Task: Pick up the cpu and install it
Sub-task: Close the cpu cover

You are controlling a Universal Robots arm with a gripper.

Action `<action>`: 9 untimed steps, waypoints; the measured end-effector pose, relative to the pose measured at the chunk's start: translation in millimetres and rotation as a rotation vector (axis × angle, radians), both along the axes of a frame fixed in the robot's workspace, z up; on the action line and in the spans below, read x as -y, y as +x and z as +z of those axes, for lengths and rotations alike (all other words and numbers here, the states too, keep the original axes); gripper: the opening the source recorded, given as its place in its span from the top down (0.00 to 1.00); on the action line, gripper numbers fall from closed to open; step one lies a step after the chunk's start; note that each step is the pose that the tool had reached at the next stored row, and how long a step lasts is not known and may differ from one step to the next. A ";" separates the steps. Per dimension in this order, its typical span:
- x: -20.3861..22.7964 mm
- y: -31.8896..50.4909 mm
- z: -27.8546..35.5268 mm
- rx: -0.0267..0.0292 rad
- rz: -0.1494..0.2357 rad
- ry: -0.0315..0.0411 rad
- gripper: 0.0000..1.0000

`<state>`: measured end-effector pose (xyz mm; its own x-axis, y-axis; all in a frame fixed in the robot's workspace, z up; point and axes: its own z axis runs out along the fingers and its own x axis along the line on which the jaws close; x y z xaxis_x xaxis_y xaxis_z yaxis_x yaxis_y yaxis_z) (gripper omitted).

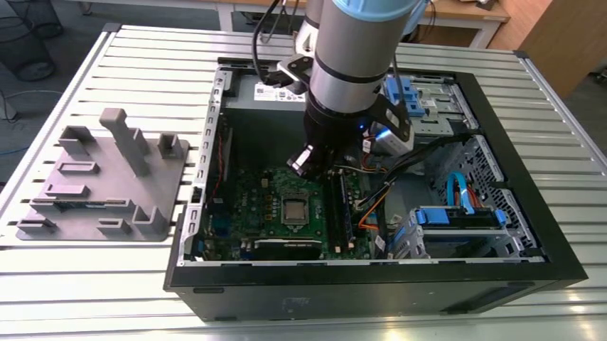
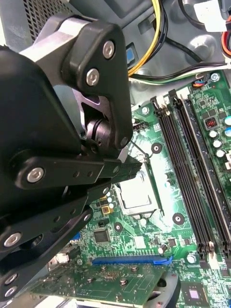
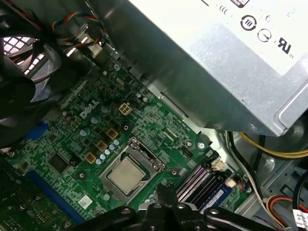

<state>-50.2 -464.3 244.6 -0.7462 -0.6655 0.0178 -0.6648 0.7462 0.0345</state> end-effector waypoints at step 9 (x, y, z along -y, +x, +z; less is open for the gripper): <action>-3.4 -0.1 -2.6 0.0000 0.000 -0.0125 0.89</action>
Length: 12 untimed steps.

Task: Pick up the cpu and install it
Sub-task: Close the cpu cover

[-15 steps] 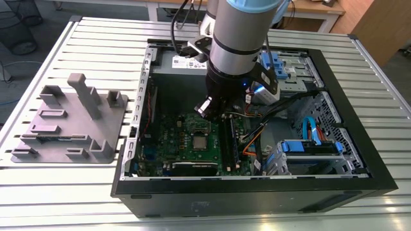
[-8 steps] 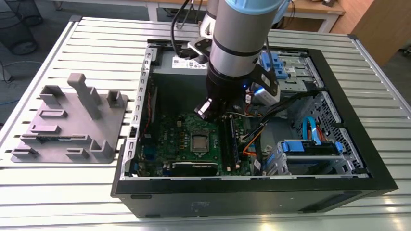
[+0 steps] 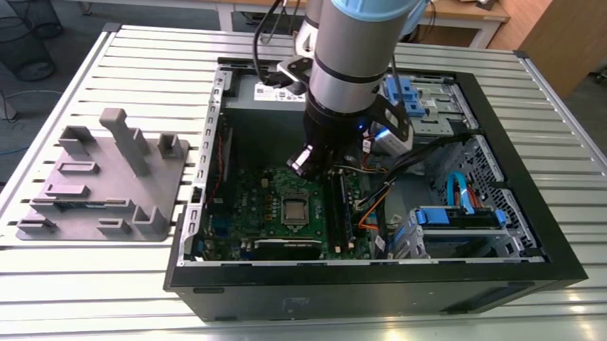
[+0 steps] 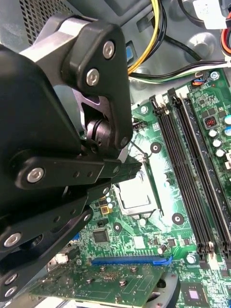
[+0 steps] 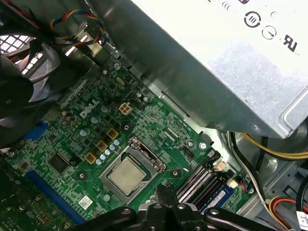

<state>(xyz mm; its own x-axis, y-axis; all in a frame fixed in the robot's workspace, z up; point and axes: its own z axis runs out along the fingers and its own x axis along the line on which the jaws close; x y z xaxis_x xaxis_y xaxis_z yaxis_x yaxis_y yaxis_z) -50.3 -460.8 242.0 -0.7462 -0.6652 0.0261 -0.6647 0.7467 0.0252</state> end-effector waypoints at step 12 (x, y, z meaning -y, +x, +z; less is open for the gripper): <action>-7.8 -4.7 -5.3 -0.0001 0.000 -0.0831 0.89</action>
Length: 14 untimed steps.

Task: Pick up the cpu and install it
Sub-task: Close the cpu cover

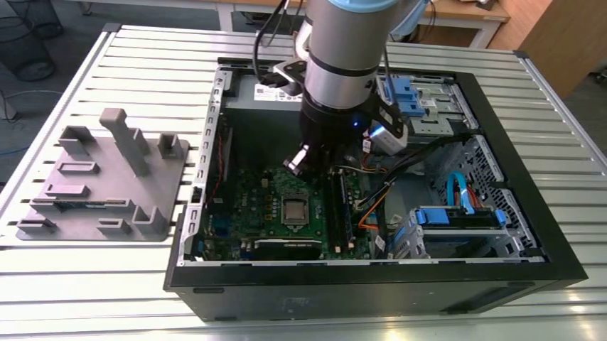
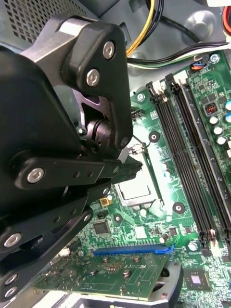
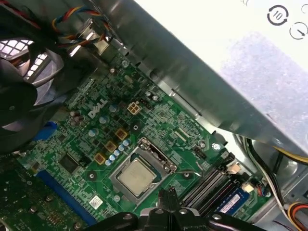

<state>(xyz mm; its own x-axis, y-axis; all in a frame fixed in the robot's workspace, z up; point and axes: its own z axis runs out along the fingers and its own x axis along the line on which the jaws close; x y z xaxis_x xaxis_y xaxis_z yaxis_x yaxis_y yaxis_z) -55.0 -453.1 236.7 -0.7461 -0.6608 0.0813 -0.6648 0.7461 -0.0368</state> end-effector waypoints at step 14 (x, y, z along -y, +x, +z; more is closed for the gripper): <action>7.2 -1.2 -0.1 0.0001 0.001 -0.0006 0.89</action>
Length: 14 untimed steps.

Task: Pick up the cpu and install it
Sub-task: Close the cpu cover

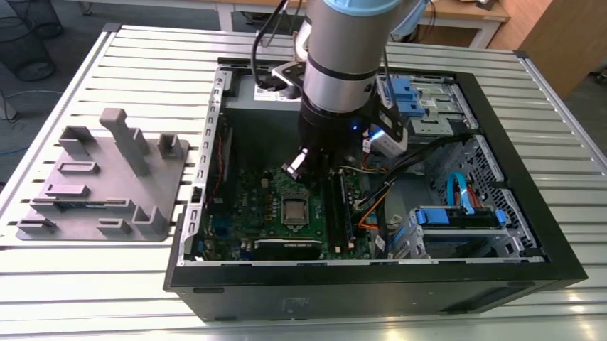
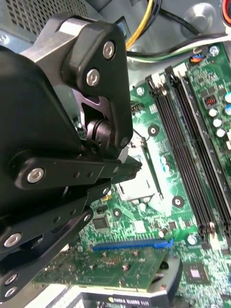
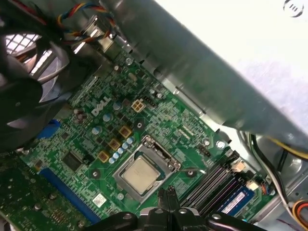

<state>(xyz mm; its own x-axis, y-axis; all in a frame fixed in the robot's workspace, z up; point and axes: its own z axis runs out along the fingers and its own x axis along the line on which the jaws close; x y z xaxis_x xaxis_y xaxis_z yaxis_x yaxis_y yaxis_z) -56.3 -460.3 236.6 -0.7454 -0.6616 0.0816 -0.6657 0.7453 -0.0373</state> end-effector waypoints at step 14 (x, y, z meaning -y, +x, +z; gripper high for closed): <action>6.2 -2.3 0.0 0.0001 0.000 0.0000 0.89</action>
<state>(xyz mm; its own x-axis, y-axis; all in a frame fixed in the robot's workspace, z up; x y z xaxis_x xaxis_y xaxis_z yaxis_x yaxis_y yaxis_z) -58.6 -466.5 236.6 -0.7454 -0.6616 0.0815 -0.6656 0.7453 -0.0374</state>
